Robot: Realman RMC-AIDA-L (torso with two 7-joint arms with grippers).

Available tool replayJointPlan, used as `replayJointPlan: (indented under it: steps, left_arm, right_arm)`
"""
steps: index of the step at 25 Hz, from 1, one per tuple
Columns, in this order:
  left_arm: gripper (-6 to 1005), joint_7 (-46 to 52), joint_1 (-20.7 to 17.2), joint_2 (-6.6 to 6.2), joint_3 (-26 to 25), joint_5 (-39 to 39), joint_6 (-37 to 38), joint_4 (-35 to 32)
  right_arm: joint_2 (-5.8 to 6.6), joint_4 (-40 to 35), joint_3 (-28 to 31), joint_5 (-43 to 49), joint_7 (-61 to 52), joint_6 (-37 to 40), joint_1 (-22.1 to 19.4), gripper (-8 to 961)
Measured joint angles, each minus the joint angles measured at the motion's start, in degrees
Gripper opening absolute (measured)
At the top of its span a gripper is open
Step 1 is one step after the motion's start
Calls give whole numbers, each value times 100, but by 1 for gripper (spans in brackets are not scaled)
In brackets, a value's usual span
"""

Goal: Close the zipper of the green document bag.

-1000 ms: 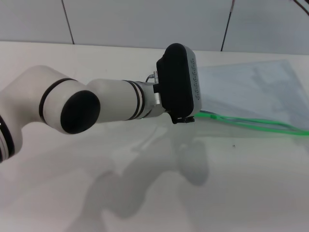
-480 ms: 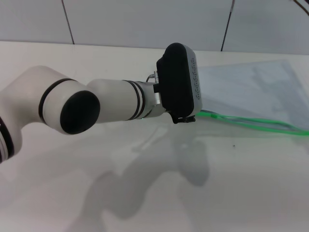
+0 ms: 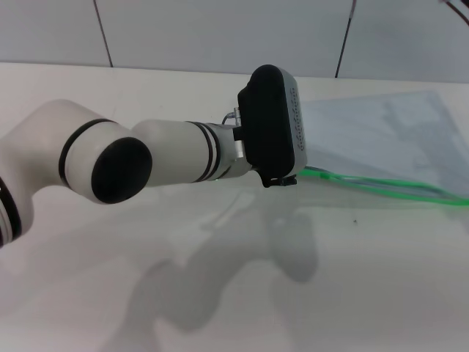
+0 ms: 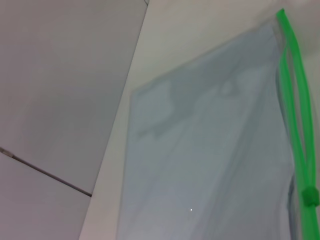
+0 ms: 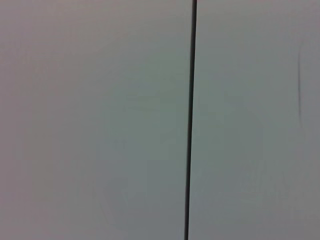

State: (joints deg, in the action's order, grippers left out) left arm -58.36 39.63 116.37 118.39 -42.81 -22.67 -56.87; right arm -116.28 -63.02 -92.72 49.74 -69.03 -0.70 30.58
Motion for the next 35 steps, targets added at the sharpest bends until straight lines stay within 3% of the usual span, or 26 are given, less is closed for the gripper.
replayJointPlan:
  steps: [16, 21, 24, 25, 28, 29, 30, 35]
  left_arm:
    - [721, 26, -9, 0, 0, -11, -3, 0]
    - [721, -58, -110, -53, 1, -588, -343, -438]
    - [721, -476, -458, -178, -105, -1445, -898, -1350]
    - [721, -476, -458, -178, -105, -1445, -898, -1350]
    - [721, -667, -847, -258, -255, -2043, -1095, -2067]
    - [721, -693, -1202, -267, -450, -2231, -999, -2540]
    - [721, -693, -1202, -267, -450, -2231, -999, -2540]
    - [721, -707, -1959, -37, -1088, -2320, 24, -2962]
  right_arm:
    - [0, 40, 4, 0, -5, 0, 24, 893]
    - [0, 159, 30, 0, -5, 0, 62, 893]
    - [0, 249, 42, 0, -5, 0, 124, 893]
    - [0, 249, 42, 0, -5, 0, 124, 893]
    - [0, 258, 24, 0, -4, 1, 133, 893]
    - [0, 259, 23, 0, -4, 0, 133, 893]
    - [0, 260, 22, 0, -5, 1, 133, 893]
    - [0, 263, 33, 0, -26, 0, 119, 893]
